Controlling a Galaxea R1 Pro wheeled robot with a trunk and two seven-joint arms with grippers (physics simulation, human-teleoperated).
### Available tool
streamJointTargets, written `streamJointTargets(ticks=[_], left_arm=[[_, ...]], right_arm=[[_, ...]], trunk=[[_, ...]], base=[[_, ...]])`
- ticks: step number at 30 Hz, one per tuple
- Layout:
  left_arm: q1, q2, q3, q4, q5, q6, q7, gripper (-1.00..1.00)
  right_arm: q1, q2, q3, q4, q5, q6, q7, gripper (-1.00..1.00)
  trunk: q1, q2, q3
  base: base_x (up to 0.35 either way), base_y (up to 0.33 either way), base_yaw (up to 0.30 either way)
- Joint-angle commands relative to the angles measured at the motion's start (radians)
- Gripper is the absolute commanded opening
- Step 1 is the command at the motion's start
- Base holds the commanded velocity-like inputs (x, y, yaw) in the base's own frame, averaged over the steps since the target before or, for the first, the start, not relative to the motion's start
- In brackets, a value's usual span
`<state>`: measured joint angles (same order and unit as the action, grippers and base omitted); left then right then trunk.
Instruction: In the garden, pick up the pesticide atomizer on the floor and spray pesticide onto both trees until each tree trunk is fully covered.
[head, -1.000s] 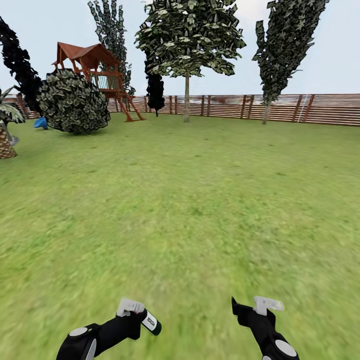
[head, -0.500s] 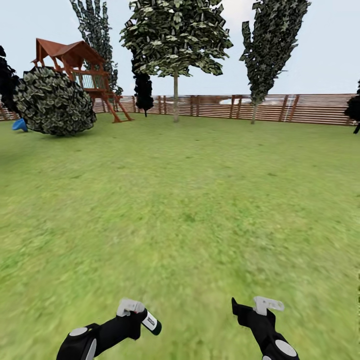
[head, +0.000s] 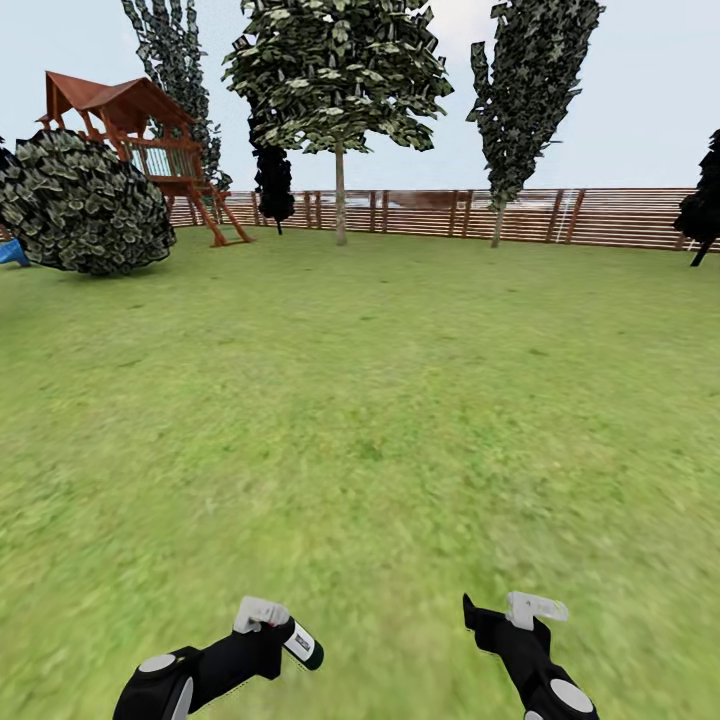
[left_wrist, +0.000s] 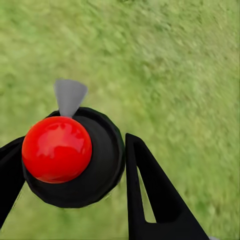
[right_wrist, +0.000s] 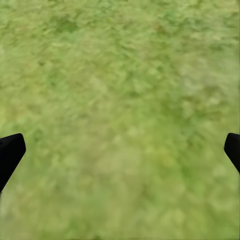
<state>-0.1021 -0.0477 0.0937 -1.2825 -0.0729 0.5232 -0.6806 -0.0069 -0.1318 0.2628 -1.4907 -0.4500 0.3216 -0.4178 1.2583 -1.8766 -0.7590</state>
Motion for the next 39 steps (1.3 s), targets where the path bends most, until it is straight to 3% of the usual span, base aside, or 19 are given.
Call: streamJointTargets(ticks=[1,39], left_arm=[[-0.001,-0.001,0.003,-0.001,-0.007,0.004,-0.007,-1.0],[-0.001,-0.001,0.0,-0.003,-0.005,0.003,-0.008,-1.0]], right_arm=[[-0.001,-0.001,0.003,-0.002,-0.007,0.003,-0.009,1.0],[0.019,0.001,0.001,-0.029,-0.007,0.004,-0.009,1.0]], trunk=[[0.001,0.0,-0.001],[0.001,0.0,-0.001]], base=[[0.342,0.0,-0.001],[0.342,0.0,0.0]])
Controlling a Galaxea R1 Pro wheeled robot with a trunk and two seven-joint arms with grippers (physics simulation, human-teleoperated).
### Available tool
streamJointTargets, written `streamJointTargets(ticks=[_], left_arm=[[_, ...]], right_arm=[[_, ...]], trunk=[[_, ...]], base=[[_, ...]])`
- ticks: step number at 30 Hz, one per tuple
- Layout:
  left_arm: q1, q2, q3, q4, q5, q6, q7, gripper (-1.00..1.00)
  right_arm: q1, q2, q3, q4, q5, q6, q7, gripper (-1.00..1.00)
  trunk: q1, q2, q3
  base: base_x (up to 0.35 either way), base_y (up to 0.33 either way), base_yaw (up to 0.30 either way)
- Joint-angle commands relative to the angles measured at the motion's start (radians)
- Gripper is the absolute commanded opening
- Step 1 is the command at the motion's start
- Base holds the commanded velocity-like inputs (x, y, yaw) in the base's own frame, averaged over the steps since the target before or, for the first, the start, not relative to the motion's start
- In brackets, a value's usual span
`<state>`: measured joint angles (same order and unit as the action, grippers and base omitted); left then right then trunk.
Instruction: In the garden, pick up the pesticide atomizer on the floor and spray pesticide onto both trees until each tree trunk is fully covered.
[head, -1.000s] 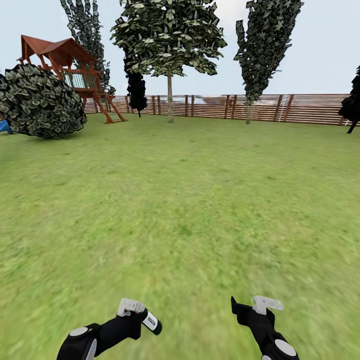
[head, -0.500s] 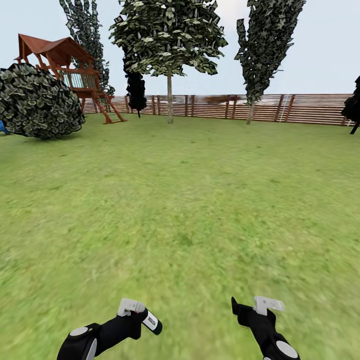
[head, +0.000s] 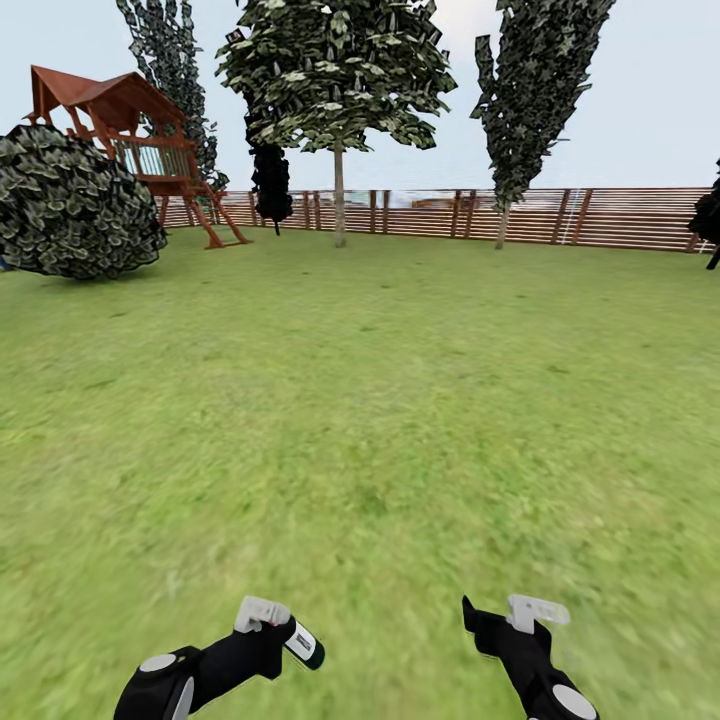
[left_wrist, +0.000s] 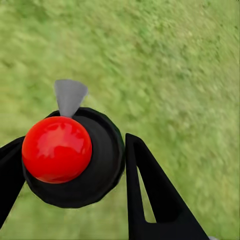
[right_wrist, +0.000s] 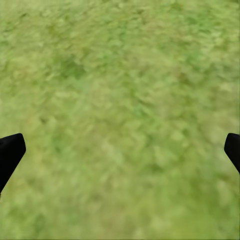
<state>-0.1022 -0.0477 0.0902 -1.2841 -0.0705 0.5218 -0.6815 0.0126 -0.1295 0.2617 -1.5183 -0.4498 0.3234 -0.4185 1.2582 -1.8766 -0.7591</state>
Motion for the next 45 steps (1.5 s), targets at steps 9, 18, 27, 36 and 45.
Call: streamJointTargets(ticks=[9,18,27,36,45], left_arm=[[-0.001,-0.001,0.003,-0.005,-0.006,0.004,-0.007,-1.0],[-0.001,-0.001,0.002,-0.002,-0.007,0.004,-0.006,-1.0],[-0.001,-0.001,0.001,-0.004,-0.008,0.004,-0.006,-1.0],[0.0,-0.001,-0.001,-0.006,-0.008,0.004,-0.007,-1.0],[0.0,-0.001,-0.001,-0.002,-0.009,0.004,-0.006,-1.0]], right_arm=[[0.001,-0.002,0.003,-0.003,-0.007,0.002,-0.008,1.0],[0.001,-0.001,0.003,-0.003,-0.007,0.002,-0.008,1.0],[0.001,-0.004,0.001,-0.005,-0.007,0.003,-0.008,1.0],[0.001,-0.003,0.002,-0.012,-0.007,0.003,-0.008,1.0],[0.001,0.005,0.002,0.017,-0.008,-0.008,-0.008,1.0]], trunk=[[0.001,0.0,-0.001],[0.001,0.0,-0.001],[0.001,0.0,-0.001],[0.001,0.0,-0.001],[0.001,0.0,-0.001]], base=[[0.342,0.0,0.058],[0.342,0.0,0.133],[0.342,0.0,0.004],[0.342,0.0,0.0],[0.342,0.0,0.0]])
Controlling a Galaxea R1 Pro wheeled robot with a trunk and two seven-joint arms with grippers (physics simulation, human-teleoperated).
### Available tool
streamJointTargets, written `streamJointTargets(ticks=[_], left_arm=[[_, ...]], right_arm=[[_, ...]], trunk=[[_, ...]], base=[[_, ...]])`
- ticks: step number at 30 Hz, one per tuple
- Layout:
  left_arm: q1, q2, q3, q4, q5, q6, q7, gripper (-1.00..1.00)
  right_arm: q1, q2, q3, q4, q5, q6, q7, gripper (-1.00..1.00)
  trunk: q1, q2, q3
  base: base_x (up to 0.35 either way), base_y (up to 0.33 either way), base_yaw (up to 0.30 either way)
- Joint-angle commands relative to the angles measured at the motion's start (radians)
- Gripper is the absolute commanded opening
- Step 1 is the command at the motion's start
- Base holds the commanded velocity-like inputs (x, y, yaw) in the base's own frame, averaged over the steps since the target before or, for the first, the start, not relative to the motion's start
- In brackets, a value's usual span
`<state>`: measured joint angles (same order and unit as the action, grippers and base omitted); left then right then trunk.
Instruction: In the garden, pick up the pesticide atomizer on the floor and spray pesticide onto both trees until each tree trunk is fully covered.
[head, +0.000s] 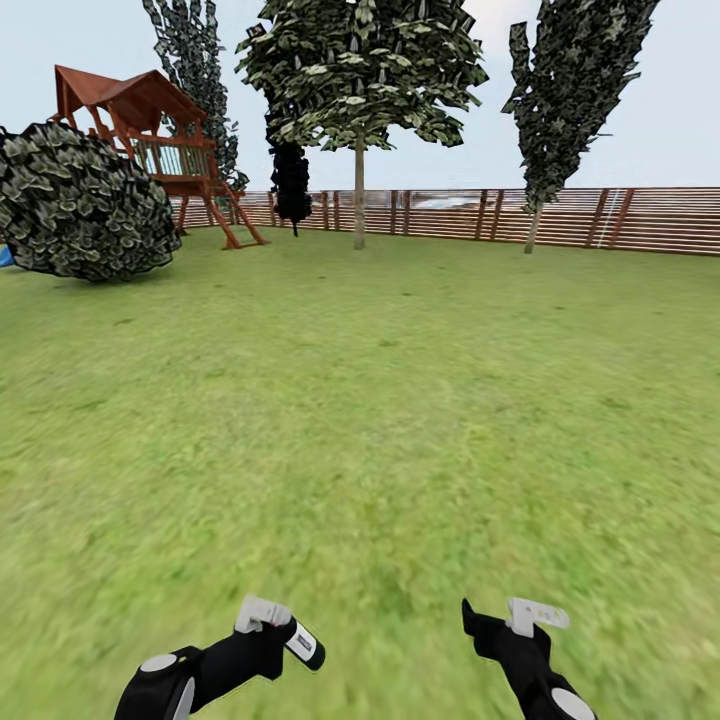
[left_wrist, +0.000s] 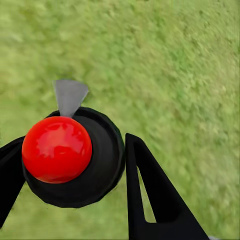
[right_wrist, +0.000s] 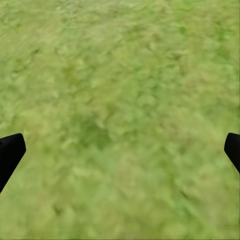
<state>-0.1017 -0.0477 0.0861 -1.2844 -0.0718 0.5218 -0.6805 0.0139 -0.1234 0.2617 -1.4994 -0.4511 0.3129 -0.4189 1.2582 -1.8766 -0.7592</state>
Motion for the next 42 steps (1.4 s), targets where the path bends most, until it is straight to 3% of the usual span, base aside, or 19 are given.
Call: streamJointTargets(ticks=[1,4,7,8,14,20,28,42], left_arm=[[0.0,-0.001,0.003,-0.001,-0.008,0.004,-0.007,-1.0],[0.0,-0.001,0.003,-0.001,-0.007,0.004,-0.007,-1.0],[0.0,-0.001,0.003,-0.001,-0.007,0.004,-0.007,-1.0],[0.0,-0.001,0.003,-0.001,-0.006,0.004,-0.007,-1.0],[0.0,-0.001,0.002,-0.001,-0.006,0.004,-0.007,-1.0],[0.0,-0.001,0.001,-0.002,-0.006,0.004,-0.007,-1.0],[0.0,-0.001,0.001,-0.004,-0.006,0.004,-0.007,-1.0],[0.0,-0.001,0.001,-0.006,-0.006,0.004,-0.008,-1.0]], right_arm=[[-0.001,0.0,0.001,0.005,-0.003,0.0,-0.009,1.0],[-0.003,0.007,0.0,0.013,0.025,-0.013,-0.02,1.0],[-0.004,0.035,0.0,0.027,0.062,-0.093,-0.065,1.0],[-0.004,0.049,0.0,0.046,0.078,-0.137,-0.111,1.0],[-0.019,0.062,-0.003,0.097,0.085,-0.181,-0.184,1.0],[-0.08,0.064,-0.003,0.172,0.083,-0.176,-0.189,1.0],[-0.088,0.063,0.0,0.18,0.08,-0.099,-0.186,1.0],[-0.082,0.061,0.017,0.177,0.091,-0.104,-0.136,1.0]], trunk=[[0.001,0.0,-0.001],[0.001,0.0,-0.001],[0.001,0.0,-0.001],[0.001,0.0,-0.001],[0.001,0.0,-0.001],[0.001,0.0,-0.001],[0.001,0.0,-0.001],[0.001,0.0,-0.001]], base=[[0.342,0.0,0.0],[0.342,0.0,0.0],[0.342,0.0,0.0],[0.342,0.0,0.0],[0.342,0.0,0.0],[0.342,0.0,0.0],[0.342,0.0,0.0],[0.342,0.0,0.0]])
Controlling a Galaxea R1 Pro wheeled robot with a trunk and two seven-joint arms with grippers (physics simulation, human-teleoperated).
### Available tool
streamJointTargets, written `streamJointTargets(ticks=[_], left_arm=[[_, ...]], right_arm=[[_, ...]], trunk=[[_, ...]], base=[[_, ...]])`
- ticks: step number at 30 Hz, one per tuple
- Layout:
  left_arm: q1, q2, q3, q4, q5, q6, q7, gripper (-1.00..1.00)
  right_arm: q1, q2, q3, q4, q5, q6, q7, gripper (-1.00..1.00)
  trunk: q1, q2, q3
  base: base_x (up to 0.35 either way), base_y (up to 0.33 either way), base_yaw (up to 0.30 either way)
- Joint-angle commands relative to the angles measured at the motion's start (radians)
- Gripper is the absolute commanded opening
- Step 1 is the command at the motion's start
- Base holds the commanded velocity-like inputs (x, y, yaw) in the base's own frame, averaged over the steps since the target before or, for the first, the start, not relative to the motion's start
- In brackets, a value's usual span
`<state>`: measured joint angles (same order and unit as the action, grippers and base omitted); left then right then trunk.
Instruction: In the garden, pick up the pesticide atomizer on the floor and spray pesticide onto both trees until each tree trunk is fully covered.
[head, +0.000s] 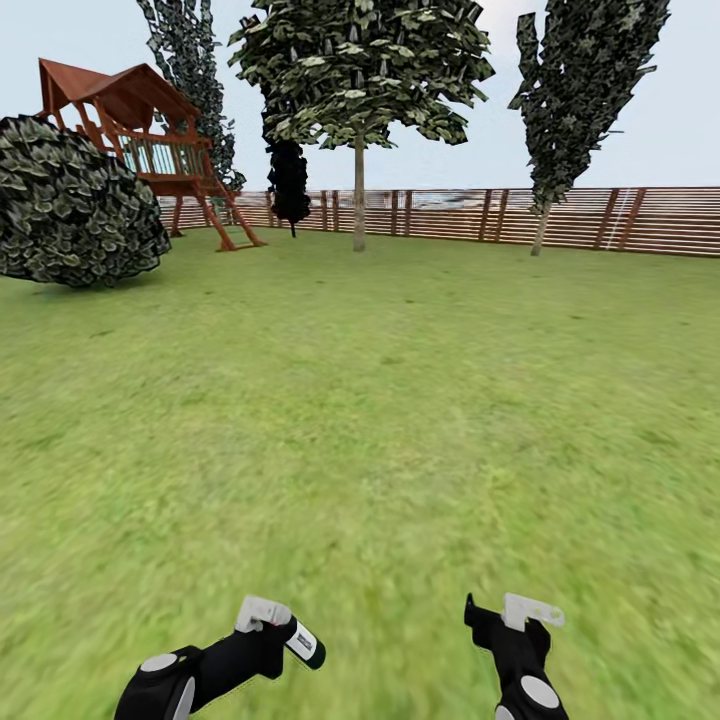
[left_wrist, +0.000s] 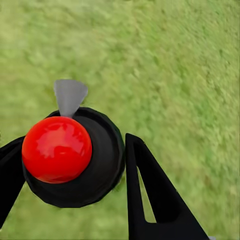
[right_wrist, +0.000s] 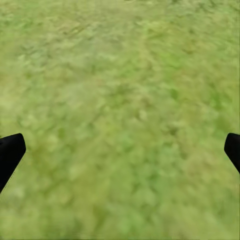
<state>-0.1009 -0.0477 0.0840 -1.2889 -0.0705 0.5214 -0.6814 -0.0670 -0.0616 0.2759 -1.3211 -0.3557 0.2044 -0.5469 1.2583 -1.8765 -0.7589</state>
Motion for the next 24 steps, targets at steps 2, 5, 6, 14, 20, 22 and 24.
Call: streamJointTargets(ticks=[2,5,6,14,20,22,24], left_arm=[[-0.001,-0.001,0.003,-0.001,-0.008,0.004,-0.006,-1.0],[-0.001,-0.001,0.003,0.0,-0.008,0.004,-0.006,-1.0],[-0.001,-0.001,0.003,0.0,-0.008,0.004,-0.006,-1.0],[0.0,-0.001,0.003,0.002,-0.008,0.003,-0.006,-1.0],[-0.001,-0.001,0.003,0.002,-0.008,0.003,-0.006,-1.0],[-0.001,-0.001,0.003,0.003,-0.008,0.003,-0.006,-1.0],[-0.001,-0.001,0.003,0.003,-0.009,0.003,-0.006,-1.0]], right_arm=[[0.001,-0.001,0.008,-0.002,-0.004,0.004,-0.007,1.0],[0.003,-0.001,0.01,-0.002,-0.003,0.004,-0.008,1.0],[0.003,-0.001,0.011,-0.002,-0.004,0.004,-0.008,1.0],[0.004,-0.003,0.012,-0.004,-0.003,0.006,-0.007,1.0],[0.005,-0.002,0.014,-0.005,-0.003,0.005,-0.006,1.0],[0.005,-0.002,0.014,-0.001,-0.004,0.005,-0.002,1.0],[0.005,-0.006,0.012,0.003,-0.006,0.003,0.039,1.0]], trunk=[[0.001,0.0,-0.001],[0.001,0.0,-0.001],[0.001,0.0,-0.001],[0.001,0.0,-0.001],[0.001,0.0,-0.001],[0.001,0.0,-0.001],[0.001,0.0,-0.001]], base=[[0.342,0.0,0.0],[0.342,0.0,0.0],[0.342,0.0,0.0],[0.342,0.0,0.0],[0.342,0.0,0.0],[0.342,0.0,0.0],[0.342,0.0,0.0]])
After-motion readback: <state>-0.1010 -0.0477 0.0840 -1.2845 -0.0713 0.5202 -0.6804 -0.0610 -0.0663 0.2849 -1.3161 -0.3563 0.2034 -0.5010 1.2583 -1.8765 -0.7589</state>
